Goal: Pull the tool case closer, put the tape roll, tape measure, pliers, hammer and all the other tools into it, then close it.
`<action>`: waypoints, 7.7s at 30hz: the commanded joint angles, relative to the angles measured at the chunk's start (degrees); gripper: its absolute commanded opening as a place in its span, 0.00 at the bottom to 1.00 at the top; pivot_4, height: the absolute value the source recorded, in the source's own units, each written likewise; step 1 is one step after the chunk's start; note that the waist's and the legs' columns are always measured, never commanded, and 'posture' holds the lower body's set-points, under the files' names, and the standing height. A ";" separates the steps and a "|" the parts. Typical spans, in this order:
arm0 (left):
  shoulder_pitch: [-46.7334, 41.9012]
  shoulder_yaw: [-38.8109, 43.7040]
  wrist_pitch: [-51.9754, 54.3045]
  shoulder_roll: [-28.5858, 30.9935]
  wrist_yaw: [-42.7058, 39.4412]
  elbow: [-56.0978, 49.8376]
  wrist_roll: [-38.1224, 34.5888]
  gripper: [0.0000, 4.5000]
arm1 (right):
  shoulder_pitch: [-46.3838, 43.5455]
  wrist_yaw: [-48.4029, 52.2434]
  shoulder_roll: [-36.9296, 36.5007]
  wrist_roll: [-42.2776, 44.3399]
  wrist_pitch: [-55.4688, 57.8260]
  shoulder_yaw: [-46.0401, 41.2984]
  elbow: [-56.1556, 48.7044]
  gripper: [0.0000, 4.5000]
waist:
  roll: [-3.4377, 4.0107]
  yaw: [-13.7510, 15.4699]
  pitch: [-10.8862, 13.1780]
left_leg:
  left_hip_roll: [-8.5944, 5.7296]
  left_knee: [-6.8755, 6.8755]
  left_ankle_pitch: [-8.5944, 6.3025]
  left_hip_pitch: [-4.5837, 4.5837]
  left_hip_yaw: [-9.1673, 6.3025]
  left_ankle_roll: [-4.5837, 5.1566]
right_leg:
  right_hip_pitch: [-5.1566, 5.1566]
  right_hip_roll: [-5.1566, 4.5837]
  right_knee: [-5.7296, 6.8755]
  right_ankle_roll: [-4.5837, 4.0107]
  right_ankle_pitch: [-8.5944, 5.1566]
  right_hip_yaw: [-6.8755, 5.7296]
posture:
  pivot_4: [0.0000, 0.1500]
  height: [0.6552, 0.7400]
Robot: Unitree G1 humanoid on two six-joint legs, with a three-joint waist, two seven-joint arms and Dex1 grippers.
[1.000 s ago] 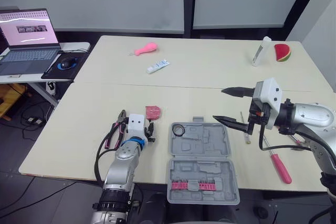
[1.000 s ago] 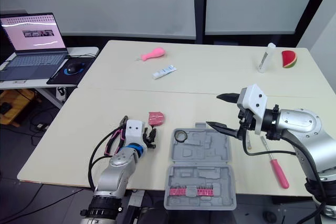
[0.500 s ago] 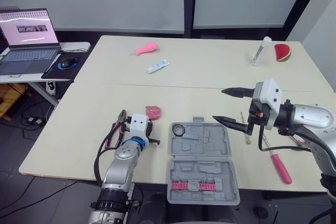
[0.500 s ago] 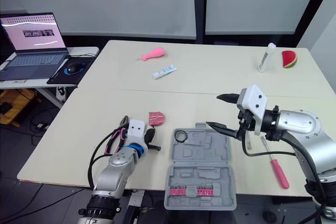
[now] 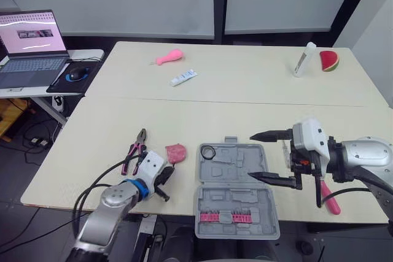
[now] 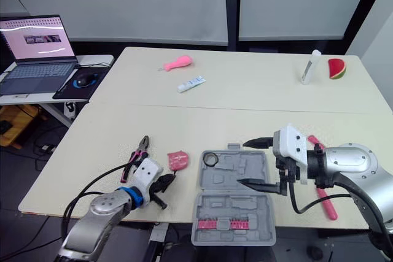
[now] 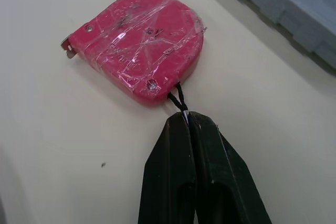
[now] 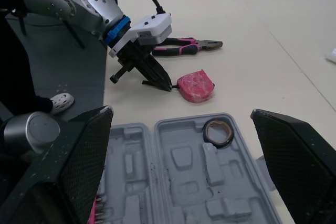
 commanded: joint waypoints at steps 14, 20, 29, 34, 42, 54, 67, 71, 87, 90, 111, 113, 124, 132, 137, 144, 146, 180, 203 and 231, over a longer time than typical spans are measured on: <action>11.02 2.94 1.84 5.04 -3.81 -10.89 -2.92 0.01 | -0.44 -0.98 0.87 0.25 0.01 2.17 -2.81 1.00 | 0.00 0.16 0.04 | 0.00 -0.02 -0.03 -0.03 -0.03 0.03 | -0.06 -0.03 -0.05 0.00 -0.01 0.08 | 1.00 1.00; 12.40 4.52 0.15 6.35 -5.50 -11.32 -3.98 0.15 | -0.63 -1.35 1.43 -0.50 -0.55 2.83 -2.35 1.00 | 0.01 0.15 0.04 | 0.00 -0.02 -0.03 -0.03 -0.04 0.03 | -0.08 -0.03 -0.05 0.00 -0.01 0.07 | 1.00 1.00; 17.13 16.62 -2.40 12.20 -19.50 -10.54 -16.14 0.76 | -1.89 -0.75 1.98 -0.95 -1.13 3.87 -1.25 1.00 | 0.06 0.13 0.10 | 0.03 -0.04 -0.04 -0.03 -0.08 0.03 | -0.18 -0.04 -0.10 -0.02 -0.02 0.07 | 1.00 1.00; 13.19 19.42 -14.66 17.03 -33.40 -0.76 -17.36 1.00 | -4.06 -0.89 2.55 -1.27 -1.30 4.92 0.19 1.00 | 0.08 0.16 0.12 | 0.02 -0.05 -0.06 -0.02 -0.09 0.04 | -0.18 -0.06 -0.19 -0.03 -0.02 0.04 | 1.00 1.00; -6.65 10.73 -37.12 14.48 -40.90 23.94 -8.95 1.00 | -5.12 -0.83 3.05 -1.47 -1.35 4.87 0.74 1.00 | 0.05 0.20 0.14 | -0.05 -0.10 -0.07 -0.04 -0.13 0.05 | -0.12 -0.08 -0.38 -0.01 0.04 -0.08 | 1.00 1.00; -12.83 2.97 -40.49 9.11 -38.31 30.40 -3.73 1.00 | -3.68 -2.27 1.05 -1.04 0.20 3.05 -0.87 1.00 | -0.03 -1.39 0.16 | 0.00 -0.09 -0.08 -0.05 -0.12 0.02 | -0.06 0.02 -0.08 0.00 0.03 -0.08 | 1.00 1.00; -14.40 0.69 -41.57 8.21 -36.05 36.58 -1.04 1.00 | -2.07 -3.54 0.75 -1.09 0.51 2.68 -2.18 1.00 | -0.03 -1.42 0.16 | -0.01 -0.05 -0.08 -0.03 -0.12 0.02 | -0.07 0.04 -0.03 0.00 0.03 -0.07 | 1.00 1.00; -15.26 0.26 -42.16 7.92 -36.15 38.72 -0.62 1.00 | -2.13 -3.55 1.00 -1.38 0.27 3.20 -2.03 1.00 | -0.03 -1.40 0.16 | -0.02 -0.03 -0.08 -0.03 -0.13 0.02 | -0.06 0.04 -0.02 0.00 0.03 -0.08 | 1.00 1.00; -15.93 1.38 -39.66 9.06 -38.15 26.60 -5.68 0.70 | -2.61 -5.11 1.66 1.67 4.97 0.49 1.43 1.00 | -0.03 -1.39 0.16 | -0.01 0.01 -0.08 -0.04 -0.14 0.01 | -0.06 0.03 0.00 0.00 0.03 -0.07 | 1.00 1.00; -16.86 1.72 -38.30 10.49 -39.81 19.24 -8.77 0.70 | -3.55 -7.03 0.20 7.85 13.89 -3.65 4.18 1.00 | -0.03 -1.37 0.16 | 0.00 0.02 -0.08 -0.05 -0.14 0.01 | -0.04 0.02 -0.01 0.00 0.04 -0.05 | 1.00 1.00; -27.01 -11.21 -53.32 -5.65 -31.90 17.80 -1.03 0.70 | -12.46 -64.39 3.00 75.99 32.60 4.12 18.01 1.00 | -0.08 -1.52 0.19 | 0.04 0.11 -0.07 -0.08 0.12 0.08 | 0.05 0.01 -0.01 0.00 0.05 -0.04 | 1.00 1.00; -27.04 -11.58 -54.03 -5.88 -31.85 18.17 -1.02 0.70 | -12.90 -66.00 3.06 77.20 31.67 5.67 17.76 1.00 | -0.08 -1.53 0.18 | 0.04 0.11 -0.07 -0.08 0.12 0.08 | 0.06 0.02 -0.01 0.00 0.05 -0.04 | 1.00 1.00; -26.13 -12.58 -55.65 -6.05 -31.63 19.44 -0.76 0.70 | -14.11 -68.11 4.06 77.45 29.95 10.88 16.32 0.73 | -0.08 -1.55 0.18 | 0.02 0.11 -0.08 -0.08 0.07 0.08 | 0.06 0.03 -0.01 0.00 0.04 -0.04 | 1.00 1.00; -26.09 -12.87 -55.58 -6.47 -31.37 19.99 -0.54 0.70 | -13.57 -68.25 4.61 76.05 29.21 11.65 16.49 0.38 | -0.08 -1.57 0.18 | 0.02 0.10 -0.08 -0.07 0.04 0.08 | 0.05 0.04 -0.01 0.00 0.04 -0.05 | 1.00 1.00; -26.15 -12.99 -55.57 -6.58 -31.54 20.11 -0.75 0.70 | -13.70 -68.24 4.92 76.02 29.10 11.64 16.65 0.23 | -0.08 -1.57 0.18 | 0.02 0.10 -0.08 -0.07 0.04 0.08 | 0.05 0.04 -0.01 0.00 0.04 -0.04 | 1.00 1.00; -25.63 -12.57 -53.62 -6.55 -31.92 18.47 -2.86 0.90 | -13.48 -67.86 4.39 76.17 29.25 11.09 16.77 0.18 | -0.08 -1.58 0.18 | 0.02 0.10 -0.08 -0.07 0.04 0.08 | 0.04 0.04 0.00 0.01 0.04 -0.04 | 1.00 1.00; -25.06 -11.98 -52.22 -5.78 -32.32 17.56 -4.06 1.00 | -12.87 -67.31 2.98 76.68 29.45 9.83 17.15 0.18 | -0.08 -1.57 0.18 | 0.02 0.10 -0.08 -0.08 0.03 0.08 | 0.05 0.04 -0.01 0.00 0.04 -0.04 | 1.00 1.00; -7.41 -4.24 -24.85 8.40 -34.60 -12.93 -20.23 1.00 | 4.02 -36.12 -2.03 34.73 46.76 -3.95 37.25 0.18 | 0.02 -1.32 0.19 | 0.05 0.07 -0.16 -0.02 0.16 0.23 | 0.10 0.06 -0.08 0.02 0.02 0.06 | 1.00 1.00; -8.77 -6.40 -28.04 6.34 -35.73 -9.83 -17.61 1.00 | 24.20 5.38 -19.95 -1.29 -2.99 -10.16 16.79 0.99 | 0.33 -0.79 0.27 | 0.05 0.07 -0.19 -0.02 0.18 0.25 | 0.14 0.07 -0.13 0.12 -0.03 -0.01 | 1.00 1.00; -12.01 -9.59 -29.39 4.68 -37.48 -6.70 -15.72 1.00 | 11.71 11.23 -2.10 -29.97 -59.20 5.15 52.34 0.99 | 0.33 -1.24 0.27 | 0.05 0.10 -0.17 0.29 0.18 0.21 | 0.50 0.06 -0.17 0.11 0.00 0.04 | 1.00 1.00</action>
